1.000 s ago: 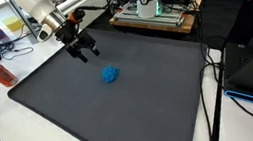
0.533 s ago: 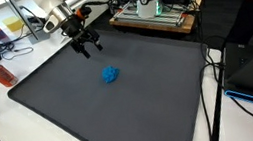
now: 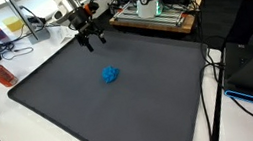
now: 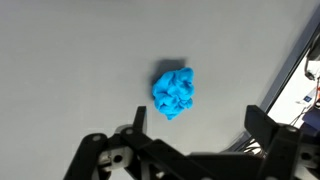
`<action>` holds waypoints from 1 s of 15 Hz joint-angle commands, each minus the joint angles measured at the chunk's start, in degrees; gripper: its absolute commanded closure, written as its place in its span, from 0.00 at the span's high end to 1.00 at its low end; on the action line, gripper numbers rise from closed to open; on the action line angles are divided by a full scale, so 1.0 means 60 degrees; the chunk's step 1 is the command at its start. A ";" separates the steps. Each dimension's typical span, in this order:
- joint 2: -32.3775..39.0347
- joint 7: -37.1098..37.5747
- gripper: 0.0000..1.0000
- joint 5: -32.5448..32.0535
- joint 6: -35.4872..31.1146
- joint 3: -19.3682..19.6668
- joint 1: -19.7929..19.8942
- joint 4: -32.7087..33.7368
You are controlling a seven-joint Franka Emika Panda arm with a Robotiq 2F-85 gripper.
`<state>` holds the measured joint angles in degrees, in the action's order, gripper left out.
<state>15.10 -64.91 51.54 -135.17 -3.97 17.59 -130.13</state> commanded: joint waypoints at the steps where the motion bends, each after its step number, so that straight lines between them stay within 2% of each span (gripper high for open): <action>1: -0.1087 -0.0670 1.00 0.1140 -0.0883 0.0309 -0.0633 -0.1279; 6: -0.1780 -0.0672 1.00 0.2063 -0.2809 0.0279 -0.1619 -0.2234; 7: -0.1866 -0.0558 1.00 0.2189 -0.3291 -0.0086 -0.1524 -0.2382; 13: -0.2016 0.0629 1.00 0.1985 -0.5838 -0.0778 -0.2529 -0.3030; 15: -0.1868 0.1525 1.00 0.1667 -0.6455 -0.0983 -0.2896 -0.3167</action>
<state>4.93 -61.73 62.83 -168.87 -8.30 2.91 -146.58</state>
